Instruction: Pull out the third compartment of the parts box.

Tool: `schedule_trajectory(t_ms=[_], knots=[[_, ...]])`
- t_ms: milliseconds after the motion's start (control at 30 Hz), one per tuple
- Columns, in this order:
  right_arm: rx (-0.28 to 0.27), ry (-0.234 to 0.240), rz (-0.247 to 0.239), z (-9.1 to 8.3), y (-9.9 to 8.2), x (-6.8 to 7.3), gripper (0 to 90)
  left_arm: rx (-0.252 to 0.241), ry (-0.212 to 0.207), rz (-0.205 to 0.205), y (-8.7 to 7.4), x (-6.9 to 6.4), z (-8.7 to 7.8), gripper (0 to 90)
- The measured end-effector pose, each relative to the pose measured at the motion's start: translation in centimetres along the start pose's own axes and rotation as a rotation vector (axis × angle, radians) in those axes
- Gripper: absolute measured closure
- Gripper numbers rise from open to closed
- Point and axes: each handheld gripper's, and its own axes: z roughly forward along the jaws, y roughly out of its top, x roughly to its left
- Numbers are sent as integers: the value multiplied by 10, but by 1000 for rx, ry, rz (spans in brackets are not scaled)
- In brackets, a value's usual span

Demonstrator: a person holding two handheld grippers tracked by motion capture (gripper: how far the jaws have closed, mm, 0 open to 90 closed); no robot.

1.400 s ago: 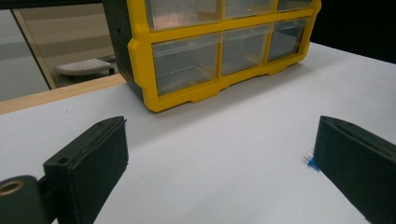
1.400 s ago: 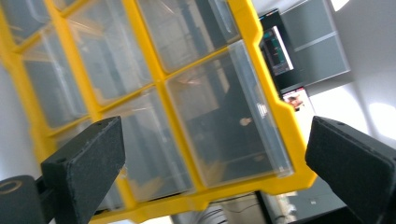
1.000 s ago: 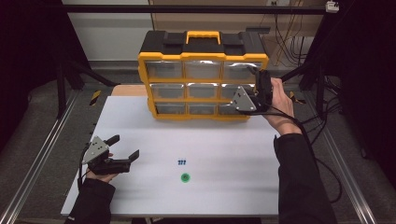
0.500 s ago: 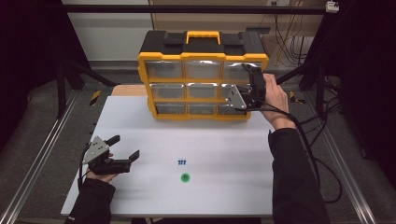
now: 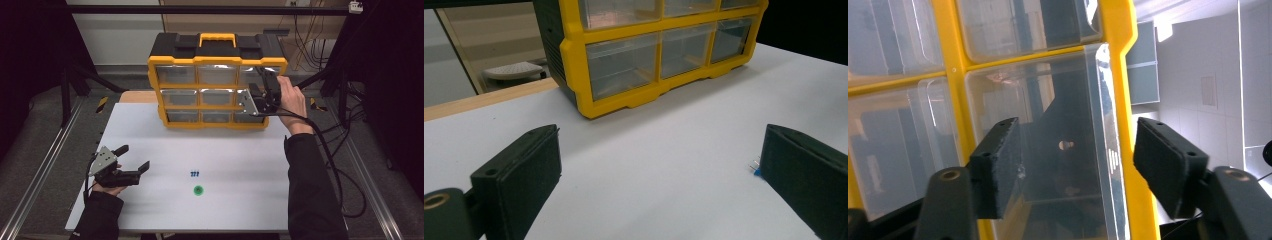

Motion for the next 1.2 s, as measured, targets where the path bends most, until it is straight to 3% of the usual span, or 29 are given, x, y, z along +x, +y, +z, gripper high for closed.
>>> schedule_trajectory(t_ms=[233, 633, 1200], knots=[[3, -35, -26, 2, 0, -1, 500, 1, 0, 1, 0, 0, 0, 24], [3, -72, -71, 3, -3, -1, 646, 0, 2, -1, 0, 0, 0, 24], [3, -117, -124, 5, -7, 1, 757, -1, 3, -1, 0, 1, -1, 24]])
